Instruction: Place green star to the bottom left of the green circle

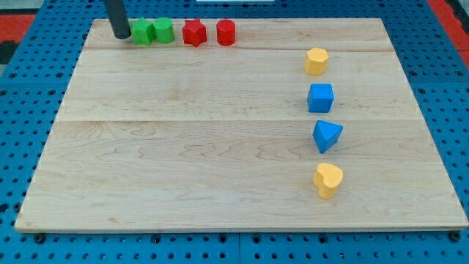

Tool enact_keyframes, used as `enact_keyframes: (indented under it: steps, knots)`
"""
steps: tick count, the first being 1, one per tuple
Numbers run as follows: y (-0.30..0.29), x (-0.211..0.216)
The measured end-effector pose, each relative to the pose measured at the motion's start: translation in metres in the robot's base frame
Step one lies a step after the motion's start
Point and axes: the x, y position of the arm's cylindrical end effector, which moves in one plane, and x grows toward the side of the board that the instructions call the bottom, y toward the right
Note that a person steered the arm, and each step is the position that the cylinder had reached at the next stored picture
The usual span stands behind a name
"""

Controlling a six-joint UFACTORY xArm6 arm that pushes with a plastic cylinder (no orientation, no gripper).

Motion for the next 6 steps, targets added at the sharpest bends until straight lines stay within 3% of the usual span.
enact_keyframes:
  steps: [1,2,3,5,6]
  knots:
    - [0.002,-0.020]
    - [0.090,-0.028]
    - [0.106,0.000]
    - [0.118,0.030]
    - [0.050,0.014]
